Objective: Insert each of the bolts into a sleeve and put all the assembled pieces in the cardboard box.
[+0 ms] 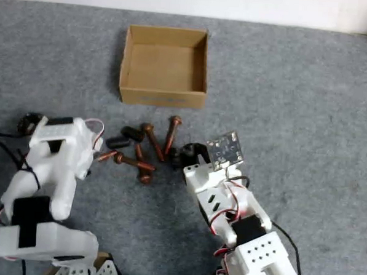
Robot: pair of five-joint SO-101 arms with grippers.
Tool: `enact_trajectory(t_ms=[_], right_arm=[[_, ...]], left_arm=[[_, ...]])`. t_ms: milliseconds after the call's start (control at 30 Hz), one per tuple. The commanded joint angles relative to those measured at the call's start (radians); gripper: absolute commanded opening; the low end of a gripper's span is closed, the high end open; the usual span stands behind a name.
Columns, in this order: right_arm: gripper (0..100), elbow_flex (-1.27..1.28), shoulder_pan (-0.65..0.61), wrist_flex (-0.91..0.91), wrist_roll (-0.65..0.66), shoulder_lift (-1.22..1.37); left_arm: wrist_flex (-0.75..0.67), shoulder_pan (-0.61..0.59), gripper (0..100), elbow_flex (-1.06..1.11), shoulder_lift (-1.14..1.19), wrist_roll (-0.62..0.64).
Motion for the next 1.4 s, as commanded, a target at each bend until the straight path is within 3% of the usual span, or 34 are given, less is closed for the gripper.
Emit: enact_trajectory(t_ms=[0, 133, 300, 533, 633, 767, 933, 1133, 1267, 1367], right_arm=[[0.4, -0.005, 0.008, -0.039, -0.005, -0.012], [0.4, -0.005, 0.008, -0.039, -0.005, -0.012], [0.4, -0.005, 0.008, -0.039, -0.005, -0.012], [0.4, -0.005, 0.007, -0.039, -0.005, -0.012], [0.4, 0.018, 0.002, -0.051, -0.005, -0.012], [0.4, 0.101, -0.041, -0.196, -0.005, -0.018], [0.4, 0.148, -0.039, -0.285, -0.005, -0.018], [0.4, 0.165, -0.039, -0.367, -0.005, -0.015], [0.4, 0.217, -0.042, -0.472, -0.005, -0.018], [0.4, 0.254, -0.044, -0.539, -0.005, -0.016]], left_arm=[[0.049, -0.048, 1, -0.021, 0.013, 0.0], [0.051, -0.045, 0, -0.021, 0.004, -0.046], [0.043, -0.044, 0, -0.038, 0.002, -0.384], [0.051, -0.022, 0, -0.249, -0.137, -0.836], [0.044, 0.033, 0, -0.294, -0.268, -0.951], [0.043, 0.143, 0, -0.306, -0.487, -1.039], [-0.026, 0.294, 0, -0.206, -0.71, -1.071], [-0.457, 0.481, 0, 0.166, -0.951, -1.069], [-0.729, 0.515, 0, 0.427, -1.152, -0.922], [-0.802, 0.518, 0, 0.553, -1.299, -0.833]])
